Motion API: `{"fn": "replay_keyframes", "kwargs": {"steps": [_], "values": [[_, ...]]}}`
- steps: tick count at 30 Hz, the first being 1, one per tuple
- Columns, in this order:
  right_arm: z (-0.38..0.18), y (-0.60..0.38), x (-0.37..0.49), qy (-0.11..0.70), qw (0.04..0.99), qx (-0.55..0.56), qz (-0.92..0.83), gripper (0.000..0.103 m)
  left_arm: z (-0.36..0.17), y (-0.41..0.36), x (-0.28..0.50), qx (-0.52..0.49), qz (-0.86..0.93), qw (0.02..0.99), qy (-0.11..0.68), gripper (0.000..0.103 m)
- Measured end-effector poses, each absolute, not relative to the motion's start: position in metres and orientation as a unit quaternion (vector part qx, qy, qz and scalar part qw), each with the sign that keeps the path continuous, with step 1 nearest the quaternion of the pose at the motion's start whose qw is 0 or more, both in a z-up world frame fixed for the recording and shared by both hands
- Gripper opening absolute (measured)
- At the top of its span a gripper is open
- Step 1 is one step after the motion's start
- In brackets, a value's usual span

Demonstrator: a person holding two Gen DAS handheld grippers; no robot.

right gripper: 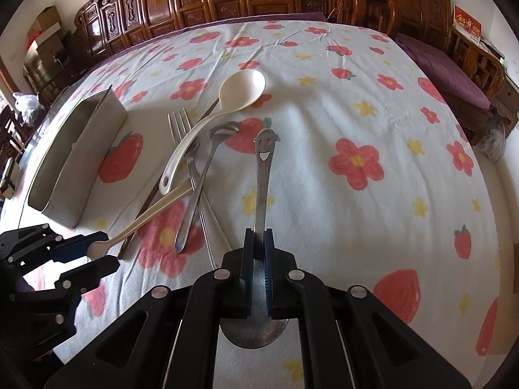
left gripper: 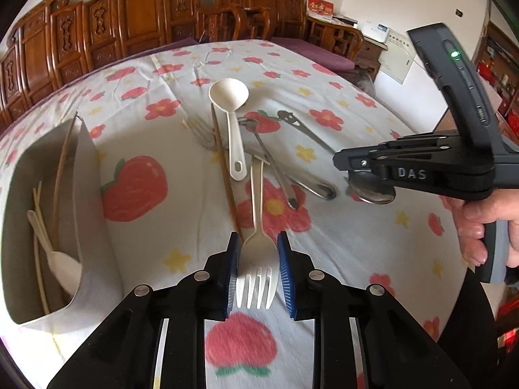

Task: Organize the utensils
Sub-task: 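Lift the smiley spoon and white fork and carry both over the tray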

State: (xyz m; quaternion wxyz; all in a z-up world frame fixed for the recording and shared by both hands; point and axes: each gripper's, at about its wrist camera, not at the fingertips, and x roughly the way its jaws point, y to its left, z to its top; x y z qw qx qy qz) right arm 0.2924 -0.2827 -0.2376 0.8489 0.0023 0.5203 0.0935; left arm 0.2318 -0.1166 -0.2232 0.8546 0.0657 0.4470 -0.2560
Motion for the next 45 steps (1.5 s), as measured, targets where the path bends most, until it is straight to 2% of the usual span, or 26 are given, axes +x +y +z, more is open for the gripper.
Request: {"fn": "replay_keyframes", "kwargs": {"steps": [19,45], "values": [[-0.224,-0.276,0.267,0.517,0.851,-0.007,0.093,0.007,-0.156,-0.096,0.199,0.059,-0.258,0.892,0.367,0.022],[-0.162,-0.205,0.274,0.466,0.866,-0.013,0.182,0.007,-0.132,-0.012,0.216,0.018,-0.152,0.923,0.352,0.022]]}}
